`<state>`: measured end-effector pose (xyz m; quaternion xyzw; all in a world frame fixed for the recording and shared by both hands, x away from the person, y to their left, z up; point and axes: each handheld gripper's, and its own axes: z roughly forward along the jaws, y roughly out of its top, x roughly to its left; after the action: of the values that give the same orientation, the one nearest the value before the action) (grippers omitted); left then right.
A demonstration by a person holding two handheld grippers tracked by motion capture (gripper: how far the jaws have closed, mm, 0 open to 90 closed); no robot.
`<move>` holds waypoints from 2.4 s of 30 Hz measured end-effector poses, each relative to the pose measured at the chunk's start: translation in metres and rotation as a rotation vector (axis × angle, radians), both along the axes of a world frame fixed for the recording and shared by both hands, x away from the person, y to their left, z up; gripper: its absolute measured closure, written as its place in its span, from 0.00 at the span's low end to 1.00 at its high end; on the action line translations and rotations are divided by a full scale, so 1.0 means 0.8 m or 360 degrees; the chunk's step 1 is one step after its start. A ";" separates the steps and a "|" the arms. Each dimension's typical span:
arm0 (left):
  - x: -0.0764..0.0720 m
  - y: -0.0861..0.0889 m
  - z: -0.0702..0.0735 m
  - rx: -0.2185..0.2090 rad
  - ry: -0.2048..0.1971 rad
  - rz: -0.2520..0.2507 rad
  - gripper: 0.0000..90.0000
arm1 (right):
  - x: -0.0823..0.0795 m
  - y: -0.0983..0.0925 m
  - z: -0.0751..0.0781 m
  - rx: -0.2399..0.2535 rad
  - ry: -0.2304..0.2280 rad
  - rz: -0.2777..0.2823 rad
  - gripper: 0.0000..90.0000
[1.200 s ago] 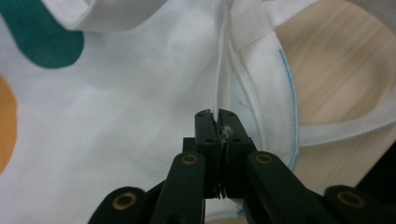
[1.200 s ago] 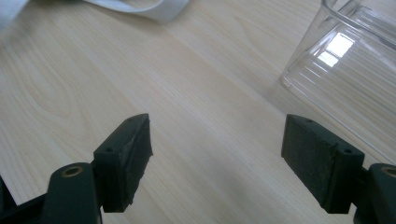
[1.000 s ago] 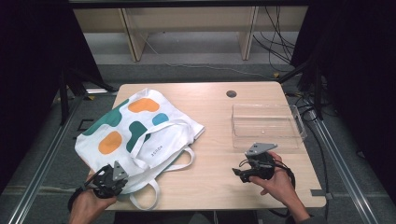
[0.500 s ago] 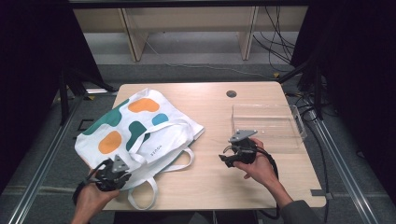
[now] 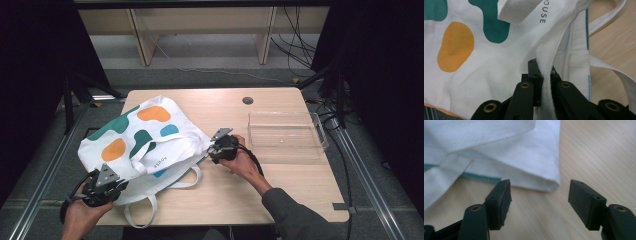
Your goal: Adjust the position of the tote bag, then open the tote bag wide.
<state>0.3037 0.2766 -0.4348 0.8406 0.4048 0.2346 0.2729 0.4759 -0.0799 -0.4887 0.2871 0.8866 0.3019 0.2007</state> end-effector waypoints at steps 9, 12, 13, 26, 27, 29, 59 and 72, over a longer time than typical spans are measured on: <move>-0.003 0.003 -0.008 0.0001 0.0009 -0.0002 0.96 | 0.029 0.019 -0.007 -0.0136 -0.0227 0.0145 0.91; -0.001 0.003 -0.010 0.0008 0.0024 -0.0006 0.96 | 0.026 0.016 -0.002 -0.0151 -0.0264 0.0186 0.93; 0.000 0.003 -0.012 0.0004 0.0014 0.0010 0.96 | 0.023 0.014 0.001 -0.0161 -0.0282 0.0219 0.93; 0.019 -0.004 -0.021 0.0071 -0.0030 -0.0035 0.95 | -0.111 -0.066 0.049 -0.0117 -0.0147 0.0303 0.93; 0.019 -0.004 -0.021 0.0071 -0.0030 -0.0035 0.95 | -0.111 -0.066 0.049 -0.0117 -0.0147 0.0303 0.93; 0.021 -0.007 -0.022 0.0094 -0.0027 -0.0056 0.94 | -0.127 -0.072 0.050 -0.0110 -0.0114 0.0268 0.93; 0.017 0.040 -0.048 0.0139 0.0277 0.0074 0.95 | -0.116 -0.054 0.030 -0.0053 -0.0023 0.0331 0.92; 0.009 0.038 -0.029 -0.0008 0.0206 0.0089 0.95 | -0.121 -0.066 0.055 0.0066 -0.0029 0.0299 0.93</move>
<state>0.3109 0.3069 -0.4578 0.8417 0.4456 0.1861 0.2415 0.3794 -0.1331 -0.4451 0.2040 0.9014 0.3402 0.1736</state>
